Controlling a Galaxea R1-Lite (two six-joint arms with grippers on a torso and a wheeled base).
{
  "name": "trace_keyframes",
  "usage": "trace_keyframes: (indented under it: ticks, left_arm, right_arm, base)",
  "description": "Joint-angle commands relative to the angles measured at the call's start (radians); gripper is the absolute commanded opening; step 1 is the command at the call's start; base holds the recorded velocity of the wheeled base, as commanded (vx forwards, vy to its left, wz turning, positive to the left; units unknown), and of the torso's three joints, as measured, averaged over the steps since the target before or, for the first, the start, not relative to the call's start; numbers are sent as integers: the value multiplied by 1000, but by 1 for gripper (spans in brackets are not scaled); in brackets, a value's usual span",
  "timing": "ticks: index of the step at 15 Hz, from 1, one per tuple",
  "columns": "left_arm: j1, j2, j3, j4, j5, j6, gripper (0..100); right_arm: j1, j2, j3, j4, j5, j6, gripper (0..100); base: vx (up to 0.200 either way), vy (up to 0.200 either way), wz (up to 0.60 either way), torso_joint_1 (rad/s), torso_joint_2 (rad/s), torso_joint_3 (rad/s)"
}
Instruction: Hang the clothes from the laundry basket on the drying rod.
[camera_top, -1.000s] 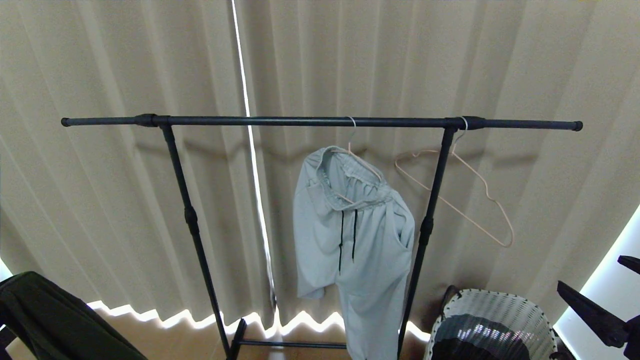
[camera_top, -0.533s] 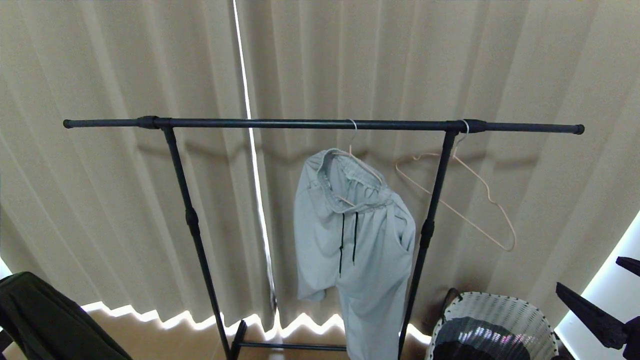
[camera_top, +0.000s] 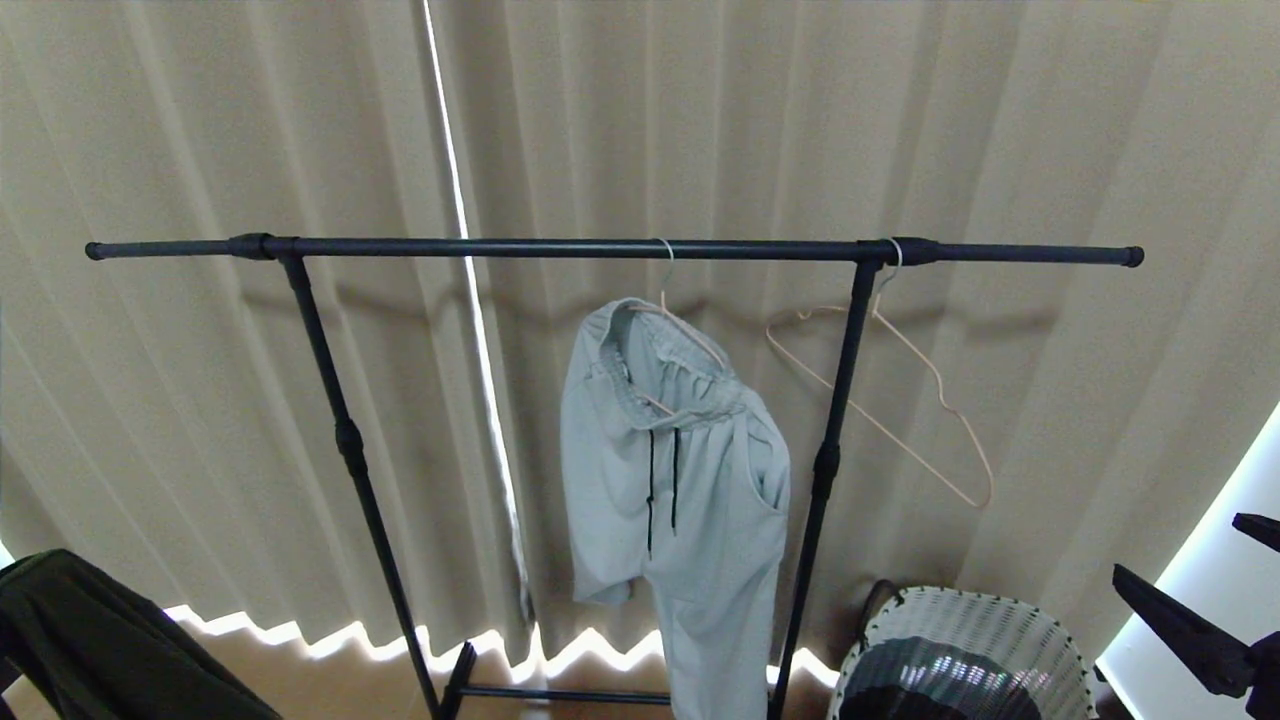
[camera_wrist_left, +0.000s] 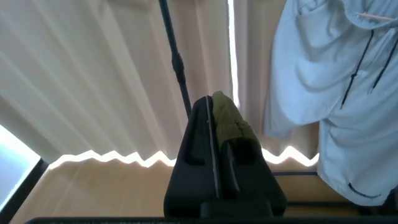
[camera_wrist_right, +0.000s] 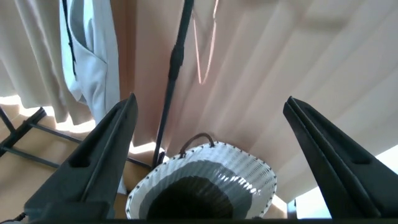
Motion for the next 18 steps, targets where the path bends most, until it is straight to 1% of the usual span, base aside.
trace_keyframes:
  ticks: [1,10,13,14,15,16,17,18]
  left_arm:
    - [-1,2,0,1,0,-1,0]
    - [-1,-6,3,1,0,1,0]
    - [-33,-26,14,1,0,2,0]
    - [-77,-39,21,2,0,1,0]
    - [-105,-61,38,2,-1,2,0]
    - [-125,-64,38,2,-1,8,0]
    - [-125,-64,38,2,-1,8,0]
    - [-153,-64,34,2,0,10,0]
  right_arm:
    - [2,-2,1,-3,1,-1,100]
    - [2,-3,-2,-14,2,-1,100]
    - [2,4,-36,-9,5,-1,100]
    - [2,26,-54,5,41,-1,100]
    - [-3,89,-88,8,57,-1,100]
    - [-6,144,-126,9,54,-2,100]
    - [-6,144,-126,9,54,-2,100]
    - [-6,241,-226,46,53,-4,100]
  base:
    - [0,0,0,0,0,0]
    - [200,0,0,2,1,2]
    - [0,0,0,0,0,0]
    - [0,0,0,0,0,0]
    - [0,0,0,0,0,0]
    - [0,0,0,0,0,0]
    - [0,0,0,0,0,0]
    - [0,0,0,0,0,0]
